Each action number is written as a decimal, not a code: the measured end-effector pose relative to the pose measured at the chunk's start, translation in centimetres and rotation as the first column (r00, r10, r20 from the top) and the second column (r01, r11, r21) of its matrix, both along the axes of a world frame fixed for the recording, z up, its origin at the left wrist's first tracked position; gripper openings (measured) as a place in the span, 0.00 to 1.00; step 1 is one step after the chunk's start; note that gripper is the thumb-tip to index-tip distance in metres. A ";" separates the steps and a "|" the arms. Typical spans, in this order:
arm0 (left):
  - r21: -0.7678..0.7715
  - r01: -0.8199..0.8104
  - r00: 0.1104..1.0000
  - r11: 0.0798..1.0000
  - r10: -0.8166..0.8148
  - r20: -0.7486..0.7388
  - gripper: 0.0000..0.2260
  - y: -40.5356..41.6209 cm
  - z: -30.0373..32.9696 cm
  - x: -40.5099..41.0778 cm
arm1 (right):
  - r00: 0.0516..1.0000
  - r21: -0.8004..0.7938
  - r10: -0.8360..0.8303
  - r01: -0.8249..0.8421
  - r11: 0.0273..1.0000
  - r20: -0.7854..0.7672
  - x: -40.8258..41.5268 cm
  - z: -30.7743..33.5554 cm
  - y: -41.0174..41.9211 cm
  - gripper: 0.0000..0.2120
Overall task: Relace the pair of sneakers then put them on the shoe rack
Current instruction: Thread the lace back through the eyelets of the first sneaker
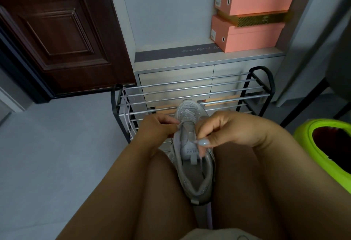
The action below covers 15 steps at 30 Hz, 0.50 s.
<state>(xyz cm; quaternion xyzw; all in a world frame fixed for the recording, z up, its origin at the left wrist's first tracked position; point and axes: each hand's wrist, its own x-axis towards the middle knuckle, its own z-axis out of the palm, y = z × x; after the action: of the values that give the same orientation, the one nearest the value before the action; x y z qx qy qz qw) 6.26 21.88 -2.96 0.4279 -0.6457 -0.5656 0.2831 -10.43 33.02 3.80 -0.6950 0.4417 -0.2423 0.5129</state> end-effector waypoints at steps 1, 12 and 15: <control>-0.005 0.018 1.000 1.000 -0.019 -0.018 0.06 0.1 0.0 0.0 | 0.999 -0.011 -0.035 0.035 0.999 -0.020 -0.1 -0.4 -0.2 0.06; -0.320 0.459 0.881 0.829 -0.470 0.046 0.12 0.4 1.1 0.7 | 0.872 -0.093 -0.367 0.416 0.905 0.324 -0.3 -2.5 -1.2 0.07; -0.385 0.450 0.883 0.806 -0.466 0.056 0.08 0.5 1.1 0.9 | 0.762 -0.012 -0.492 0.547 0.837 0.420 -0.5 -3.1 -1.6 0.11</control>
<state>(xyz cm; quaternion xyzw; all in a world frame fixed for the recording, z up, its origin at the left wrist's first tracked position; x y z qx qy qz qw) 7.20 22.35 -1.84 0.1832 -0.8223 -0.4870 0.2303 -10.91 31.43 0.66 -0.5129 0.4852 -0.5411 0.4569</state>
